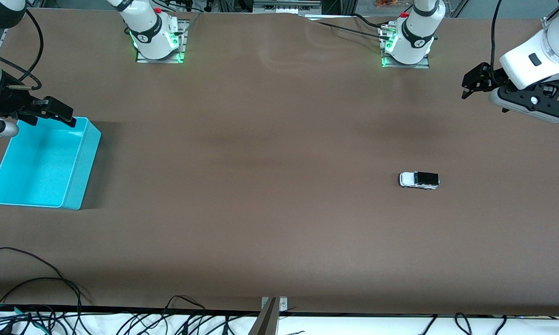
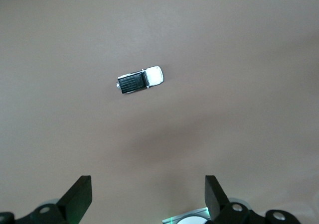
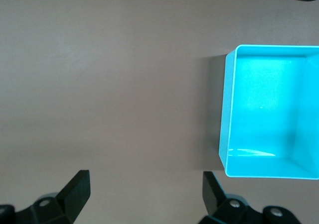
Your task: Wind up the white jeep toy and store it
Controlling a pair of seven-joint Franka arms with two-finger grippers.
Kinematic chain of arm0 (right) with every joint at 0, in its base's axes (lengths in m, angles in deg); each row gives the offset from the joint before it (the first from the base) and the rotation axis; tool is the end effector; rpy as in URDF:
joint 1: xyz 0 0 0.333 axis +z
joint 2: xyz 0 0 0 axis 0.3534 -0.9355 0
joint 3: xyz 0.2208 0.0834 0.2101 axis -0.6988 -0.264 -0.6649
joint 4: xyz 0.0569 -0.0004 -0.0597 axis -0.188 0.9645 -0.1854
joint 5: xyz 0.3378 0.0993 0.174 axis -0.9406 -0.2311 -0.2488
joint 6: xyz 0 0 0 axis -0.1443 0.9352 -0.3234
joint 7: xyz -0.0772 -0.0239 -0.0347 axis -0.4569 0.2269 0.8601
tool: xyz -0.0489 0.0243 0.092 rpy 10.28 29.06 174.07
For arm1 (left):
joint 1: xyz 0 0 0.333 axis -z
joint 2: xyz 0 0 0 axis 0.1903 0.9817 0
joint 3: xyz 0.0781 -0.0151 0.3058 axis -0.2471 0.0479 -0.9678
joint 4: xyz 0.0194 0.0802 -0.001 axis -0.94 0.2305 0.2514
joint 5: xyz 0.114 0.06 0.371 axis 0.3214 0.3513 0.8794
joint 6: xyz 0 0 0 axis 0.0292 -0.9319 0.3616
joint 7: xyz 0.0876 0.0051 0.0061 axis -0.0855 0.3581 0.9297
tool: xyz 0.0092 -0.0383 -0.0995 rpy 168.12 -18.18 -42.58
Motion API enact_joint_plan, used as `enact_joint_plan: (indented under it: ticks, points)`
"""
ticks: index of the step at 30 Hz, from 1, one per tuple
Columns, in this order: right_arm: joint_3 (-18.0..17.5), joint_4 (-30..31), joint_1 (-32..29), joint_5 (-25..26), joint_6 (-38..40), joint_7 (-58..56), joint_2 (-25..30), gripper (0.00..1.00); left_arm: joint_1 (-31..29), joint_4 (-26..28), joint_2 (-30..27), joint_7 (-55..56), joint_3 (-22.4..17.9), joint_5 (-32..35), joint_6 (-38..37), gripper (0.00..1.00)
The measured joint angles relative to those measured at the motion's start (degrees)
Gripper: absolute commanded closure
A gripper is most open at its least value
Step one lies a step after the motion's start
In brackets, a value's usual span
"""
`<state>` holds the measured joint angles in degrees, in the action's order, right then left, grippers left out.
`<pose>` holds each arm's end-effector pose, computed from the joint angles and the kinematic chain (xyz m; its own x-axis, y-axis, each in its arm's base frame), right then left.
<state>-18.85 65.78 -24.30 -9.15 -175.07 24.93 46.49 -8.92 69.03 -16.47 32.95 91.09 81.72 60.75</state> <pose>0.5686 0.0092 0.5828 0.9988 -0.0450 -0.0192 -0.0452 -0.9989 -0.0131 0.5297 -0.0541 0.6099 0.9332 -0.3402 -0.1157 -0.3403 -0.9401 0.0193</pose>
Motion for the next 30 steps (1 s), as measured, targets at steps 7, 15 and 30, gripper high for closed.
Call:
enact_joint_plan:
  ticks: [7,15,30]
  points:
    - [0.0,0.0,0.0,0.0,0.0,0.0,0.0,0.0,0.0,0.0,0.0,0.0,0.0,0.0,0.0,0.0]
    - [0.0,0.0,0.0,0.0,0.01,0.0,0.0,0.0,0.02,0.0,0.01,-0.07,0.1,0.0,0.0,0.0]
    - [0.0,0.0,0.0,0.0,0.04,0.0,0.0,0.0,0.15,0.0,0.01,-0.09,0.71,0.0,0.0,0.0]
